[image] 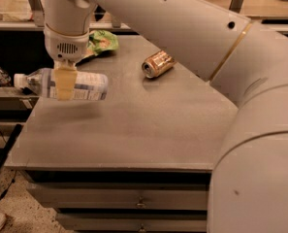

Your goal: Place blue plastic bottle upright

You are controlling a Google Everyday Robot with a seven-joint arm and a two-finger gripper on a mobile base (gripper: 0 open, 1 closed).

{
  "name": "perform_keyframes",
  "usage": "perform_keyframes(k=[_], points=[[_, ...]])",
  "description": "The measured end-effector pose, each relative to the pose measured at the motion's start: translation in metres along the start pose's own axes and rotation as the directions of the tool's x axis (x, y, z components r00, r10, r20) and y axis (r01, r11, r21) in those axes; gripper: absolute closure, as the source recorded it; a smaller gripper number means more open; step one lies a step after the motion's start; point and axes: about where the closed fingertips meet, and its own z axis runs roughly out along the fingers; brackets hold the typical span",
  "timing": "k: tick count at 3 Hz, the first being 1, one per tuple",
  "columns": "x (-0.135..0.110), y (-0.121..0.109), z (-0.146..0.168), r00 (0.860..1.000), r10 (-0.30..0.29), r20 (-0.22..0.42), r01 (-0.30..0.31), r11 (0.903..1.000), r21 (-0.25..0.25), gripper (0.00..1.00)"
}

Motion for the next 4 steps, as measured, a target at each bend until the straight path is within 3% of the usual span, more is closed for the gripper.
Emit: perform_keyframes(k=[1,2,3,4], points=[[0.005,0.01,-0.012,0.993,0.086,0.076,-0.09,0.9946,0.052,1.0],[0.016,0.007,-0.027,0.96,0.191,0.206,-0.219,0.968,0.123,1.0],[0.02,-0.002,-0.037,0.92,0.226,0.319,-0.282,0.9485,0.144,1.0],[0.009,-0.018,-0.04,0.877,0.18,0.444,-0.266,0.9541,0.138,1.0]])
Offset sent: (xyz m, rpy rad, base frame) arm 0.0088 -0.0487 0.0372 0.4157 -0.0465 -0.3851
